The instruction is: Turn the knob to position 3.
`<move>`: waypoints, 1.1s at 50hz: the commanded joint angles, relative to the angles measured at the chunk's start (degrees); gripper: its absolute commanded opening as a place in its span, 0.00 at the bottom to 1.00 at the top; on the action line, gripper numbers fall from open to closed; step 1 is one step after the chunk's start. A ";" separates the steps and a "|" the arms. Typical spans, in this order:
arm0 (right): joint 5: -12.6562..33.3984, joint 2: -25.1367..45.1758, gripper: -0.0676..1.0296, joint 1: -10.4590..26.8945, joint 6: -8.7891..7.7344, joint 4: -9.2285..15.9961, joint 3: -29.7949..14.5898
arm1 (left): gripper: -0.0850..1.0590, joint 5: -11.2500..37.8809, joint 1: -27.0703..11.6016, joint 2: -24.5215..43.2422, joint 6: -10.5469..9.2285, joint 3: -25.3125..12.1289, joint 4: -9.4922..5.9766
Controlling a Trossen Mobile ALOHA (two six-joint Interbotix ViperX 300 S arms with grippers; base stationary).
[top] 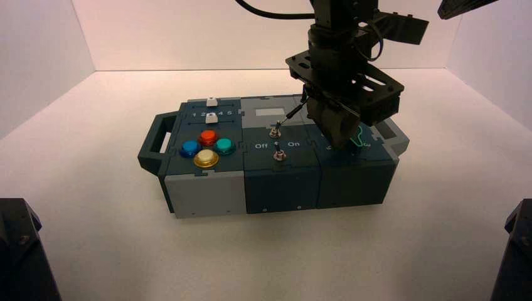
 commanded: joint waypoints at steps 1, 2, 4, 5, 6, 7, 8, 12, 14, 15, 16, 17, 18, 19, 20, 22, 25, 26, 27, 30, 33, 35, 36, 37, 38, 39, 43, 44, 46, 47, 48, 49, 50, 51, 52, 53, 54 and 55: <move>-0.44 0.18 0.04 0.18 0.09 0.09 -0.88 | 0.05 -0.09 -0.35 -0.53 0.09 -1.85 -0.09; -0.44 0.18 0.04 0.09 0.09 0.09 -0.88 | 0.05 -0.09 -0.35 -0.44 0.09 -1.85 -0.09; -0.44 0.18 0.04 0.18 0.09 0.09 -0.88 | 0.05 -0.09 -0.35 -0.35 0.09 -2.11 -0.09; -0.44 0.18 0.04 0.18 0.09 0.09 -0.88 | 0.05 -0.09 -0.35 -0.26 0.09 -2.20 -0.09; -0.44 0.18 0.04 0.18 0.09 0.09 -0.88 | 0.05 -0.09 -0.35 -0.26 0.09 -2.20 -0.09; -0.44 0.18 0.04 0.18 0.09 0.09 -0.88 | 0.05 -0.09 -0.35 -0.18 0.18 -2.29 -0.09; -0.44 0.26 0.04 0.18 0.09 0.09 -0.88 | 0.05 -0.18 -0.35 -0.18 0.18 -2.29 -0.09; -0.44 0.18 0.04 0.18 0.09 0.09 -0.88 | 0.05 -0.09 -0.35 -0.18 0.18 -2.81 -0.09; -0.44 0.18 0.04 0.18 0.09 0.09 -0.88 | 0.05 -0.09 -0.35 -0.09 0.18 -2.90 -0.09; -0.44 0.18 0.04 0.18 0.09 0.18 -0.88 | 0.05 -0.09 -0.35 0.00 0.18 -3.08 -0.09; -0.44 0.18 0.04 0.18 0.09 0.09 -0.70 | 0.05 -0.09 -0.35 0.00 0.18 -3.08 -0.09; -0.44 0.18 0.04 0.18 0.09 0.09 -0.88 | 0.05 -0.18 -0.35 0.09 0.26 -3.25 -0.09; -0.44 0.18 0.04 0.18 0.09 0.09 -0.70 | 0.05 -0.09 -0.35 0.09 0.26 -3.25 -0.09; -0.44 0.18 0.04 0.18 0.09 0.09 -0.88 | 0.05 -0.18 -0.35 0.18 0.26 -3.43 -0.09; -0.44 0.18 0.04 0.18 0.09 0.09 -0.88 | 0.05 -0.09 -0.35 0.26 0.26 -3.52 -0.09; -0.44 0.18 0.04 0.18 0.09 0.18 -0.88 | 0.05 -0.09 -0.35 0.44 0.26 -3.69 -0.09; -0.44 0.18 0.04 0.18 0.09 0.09 -0.88 | 0.05 -0.09 -0.35 0.53 0.35 -3.78 -0.09; -0.44 0.18 0.04 0.18 0.09 0.09 -0.88 | 0.05 0.00 -0.35 0.70 0.26 -3.87 -0.09; -0.44 0.18 0.04 0.18 0.09 0.09 -0.88 | 0.05 0.00 -0.35 0.79 0.26 -3.96 -0.09; -0.44 0.18 0.04 0.18 0.09 0.09 -0.88 | 0.05 0.00 -0.35 0.97 0.26 -4.13 -0.09; -0.44 0.18 0.04 0.18 0.09 0.09 -0.70 | 0.05 0.09 -0.35 1.23 0.35 -4.31 -0.09; -0.44 0.18 0.04 0.18 0.09 0.09 -0.88 | 0.05 0.18 -0.35 1.32 0.26 -4.31 -0.09; -0.44 0.18 0.04 0.18 0.09 0.09 -0.88 | 0.05 0.18 -0.35 1.41 0.35 -4.39 -0.09; -0.44 0.18 0.04 0.18 0.00 0.09 -0.70 | 0.05 0.18 -0.35 1.41 0.26 -4.39 -0.09; -0.53 0.18 0.04 0.18 0.09 0.09 -0.70 | 0.05 0.18 -0.35 1.41 0.26 -4.39 -0.09; -0.44 0.18 0.04 0.18 0.09 0.09 -0.88 | 0.05 0.18 -0.35 1.49 0.26 -4.48 -0.09; -0.44 0.18 0.04 0.18 0.09 0.00 -0.88 | 0.05 0.26 -0.35 1.58 0.26 -4.66 -0.09; -0.44 0.18 0.04 0.18 0.09 0.00 -0.88 | 0.05 0.26 -0.35 1.58 0.26 -4.75 -0.09; -0.44 0.18 0.04 0.18 0.09 0.00 -0.88 | 0.05 0.35 -0.35 1.58 0.26 -4.92 -0.09; -0.44 0.18 0.04 0.18 0.09 0.00 -0.88 | 0.05 0.44 -0.35 1.58 0.35 -4.92 -0.09; -0.53 0.18 0.04 0.18 0.09 0.00 -0.70 | 0.05 0.44 -0.35 1.58 0.26 -5.01 -0.09; -0.44 0.18 0.04 0.18 0.09 0.00 -0.88 | 0.05 0.53 -0.35 1.58 0.26 -5.01 -0.09; -0.44 0.18 0.04 0.18 0.09 0.00 -0.88 | 0.05 0.53 -0.35 1.58 0.26 -5.10 -0.09; -0.44 0.18 0.04 0.18 0.09 0.00 -0.88 | 0.05 0.62 -0.35 1.58 0.35 -5.27 -0.09; -0.44 0.18 0.04 0.18 0.09 0.00 -0.70 | 0.05 0.62 -0.35 1.58 0.26 -5.27 -0.09; -0.44 0.18 0.04 0.18 0.09 0.00 -0.88 | 0.05 0.70 -0.35 1.58 0.35 -5.36 -0.09; -0.53 0.18 0.04 0.18 0.09 0.00 -0.88 | 0.05 0.70 -0.35 1.58 0.35 -5.45 0.00; -0.44 0.18 0.04 0.18 0.09 -0.09 -0.70 | 0.05 0.70 -0.35 1.58 0.26 -5.54 -0.09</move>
